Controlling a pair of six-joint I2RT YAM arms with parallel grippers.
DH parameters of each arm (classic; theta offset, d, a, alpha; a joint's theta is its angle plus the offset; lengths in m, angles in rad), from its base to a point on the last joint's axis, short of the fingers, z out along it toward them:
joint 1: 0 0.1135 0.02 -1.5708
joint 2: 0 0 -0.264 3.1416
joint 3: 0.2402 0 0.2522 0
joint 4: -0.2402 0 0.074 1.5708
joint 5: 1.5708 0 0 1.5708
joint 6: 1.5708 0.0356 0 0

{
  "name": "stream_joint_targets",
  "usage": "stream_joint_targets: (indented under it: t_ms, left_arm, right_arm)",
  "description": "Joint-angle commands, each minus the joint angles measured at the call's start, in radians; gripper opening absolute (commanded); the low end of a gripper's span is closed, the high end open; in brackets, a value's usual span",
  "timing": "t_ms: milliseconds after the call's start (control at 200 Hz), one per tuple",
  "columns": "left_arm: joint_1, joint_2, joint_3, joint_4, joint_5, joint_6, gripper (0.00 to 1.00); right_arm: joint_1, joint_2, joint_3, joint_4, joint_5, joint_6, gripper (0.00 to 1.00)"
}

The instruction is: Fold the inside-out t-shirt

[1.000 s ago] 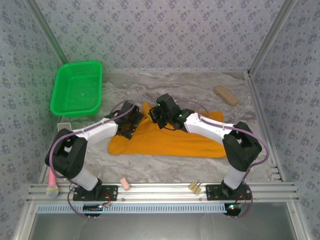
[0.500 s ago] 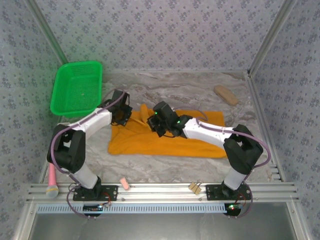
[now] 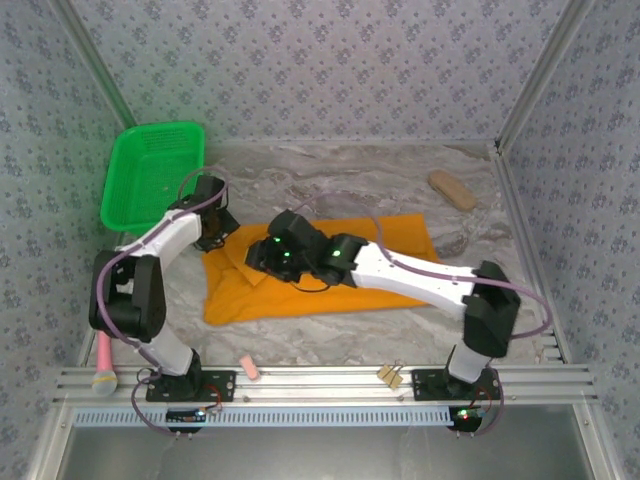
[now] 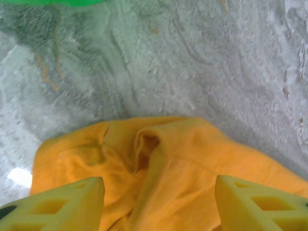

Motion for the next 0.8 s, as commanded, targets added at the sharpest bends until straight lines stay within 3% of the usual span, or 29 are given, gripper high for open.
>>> stream_joint_targets:
  t_ms: [0, 95, 195, 270, 405, 595, 794]
  left_arm:
    - [0.002, -0.122, -0.018, -0.102, 0.060, 0.035, 0.64]
    - [-0.008, -0.228, -0.061, -0.214, 0.066, 0.031, 0.65]
    - [-0.048, -0.344, -0.168, -0.268, 0.078, -0.015, 0.64]
    - [-0.086, -0.403, -0.263, -0.265, 0.130, -0.092, 0.64]
    - [-0.127, -0.480, -0.427, -0.084, 0.197, -0.223, 0.69]
    - [-0.170, -0.423, -0.365, -0.005, 0.166, -0.203, 0.78]
    - [-0.169, -0.314, -0.338, 0.076, 0.209, -0.154, 0.69]
  right_arm:
    - [-0.030, -0.134, -0.119, 0.036, 0.278, -0.485, 0.44]
    - [-0.113, -0.110, -0.228, 0.174, 0.170, -0.818, 0.44]
    - [-0.226, 0.016, -0.118, 0.061, 0.000, -0.995, 0.47]
    - [-0.302, 0.130, 0.006, -0.025, -0.110, -0.930, 0.46]
    - [-0.334, 0.261, 0.056, 0.049, -0.198, -0.837, 0.46]
    - [-0.340, 0.420, 0.210, 0.005, -0.282, -0.778, 0.46]
    - [-0.328, 0.545, 0.341, -0.093, -0.170, -0.728, 0.48]
